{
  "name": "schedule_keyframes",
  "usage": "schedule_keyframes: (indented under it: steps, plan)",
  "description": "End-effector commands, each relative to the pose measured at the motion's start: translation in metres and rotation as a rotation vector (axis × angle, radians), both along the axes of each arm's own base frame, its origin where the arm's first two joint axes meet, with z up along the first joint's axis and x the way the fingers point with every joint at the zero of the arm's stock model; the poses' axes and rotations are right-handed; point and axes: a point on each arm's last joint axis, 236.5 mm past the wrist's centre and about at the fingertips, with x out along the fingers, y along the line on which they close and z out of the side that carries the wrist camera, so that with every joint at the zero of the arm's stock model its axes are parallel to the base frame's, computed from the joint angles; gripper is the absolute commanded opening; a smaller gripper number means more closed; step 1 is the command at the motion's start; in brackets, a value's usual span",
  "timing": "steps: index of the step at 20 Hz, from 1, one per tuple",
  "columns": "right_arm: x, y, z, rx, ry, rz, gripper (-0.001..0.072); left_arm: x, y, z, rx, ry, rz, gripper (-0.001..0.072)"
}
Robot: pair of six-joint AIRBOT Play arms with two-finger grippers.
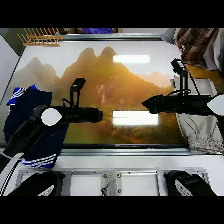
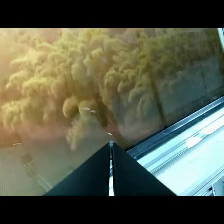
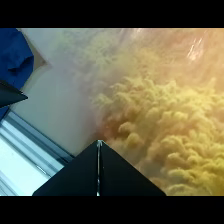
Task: Fold the clothes and pants, and hang the long-sleeved shirts on hangers.
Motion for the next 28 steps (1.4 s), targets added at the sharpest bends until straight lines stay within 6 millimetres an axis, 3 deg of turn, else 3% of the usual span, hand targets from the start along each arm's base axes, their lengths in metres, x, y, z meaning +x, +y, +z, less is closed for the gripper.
schedule_keyframes:
  steps: [1, 11, 12, 13, 14, 15, 17, 19, 21, 23, 24, 28]
  plan:
    - [0.000, 0.000, 0.000, 0.000, 0.002, 0.001, 0.0006, 0.000, 0.000, 0.000, 0.000, -0.001, -0.001, 0.0012]
    - [0.000, 0.000, 0.000, 0.000, 0.002, 0.001, 0.0006, 0.004, 0.003, 0.000, 0.014, -0.027, -0.003, 0.0013]
    - [0.000, 0.000, 0.000, 0.000, 0.002, 0.001, 0.0006, 0.014, 0.016, -0.001, 0.078, -0.090, -0.026, 0.0145]
    - [0.000, 0.000, 0.000, 0.000, 0.002, 0.001, 0.0006, 0.027, 0.040, -0.003, 0.166, -0.129, -0.015, 0.0633]
    - [0.000, 0.000, 0.000, 0.000, 0.002, 0.001, 0.0006, 0.044, 0.072, -0.002, 0.250, -0.151, 0.041, 0.0681]
    - [0.000, 0.000, 0.000, 0.000, 0.002, 0.001, 0.0006, 0.060, 0.114, 0.001, 0.355, -0.172, 0.098, 0.0681]
    - [0.000, 0.000, 0.000, 0.000, 0.002, 0.001, 0.0005, 0.086, 0.220, 0.013, 0.561, -0.194, 0.285, 0.0680]
    - [0.000, 0.000, 0.000, 0.000, 0.002, 0.001, 0.0006, 0.087, 0.323, 0.020, 0.684, -0.172, 0.501, 0.0680]
    - [0.000, 0.000, -0.001, 0.000, 0.002, 0.001, 0.0006, 0.076, 0.402, 0.013, 0.693, -0.113, 0.707, 0.0680]
    - [0.000, 0.000, -0.001, 0.000, 0.003, 0.001, 0.0006, 0.067, 0.454, -0.008, 0.642, -0.044, 0.863, 0.0680]
    - [0.000, 0.000, -0.001, 0.000, 0.004, 0.001, 0.0006, 0.067, 0.468, -0.022, 0.586, -0.010, 0.922, 0.0680]
    - [0.000, 0.000, -0.001, 0.000, 0.004, 0.001, 0.0006, 0.070, 0.490, -0.090, 0.540, 0.128, 0.952, 0.0680]
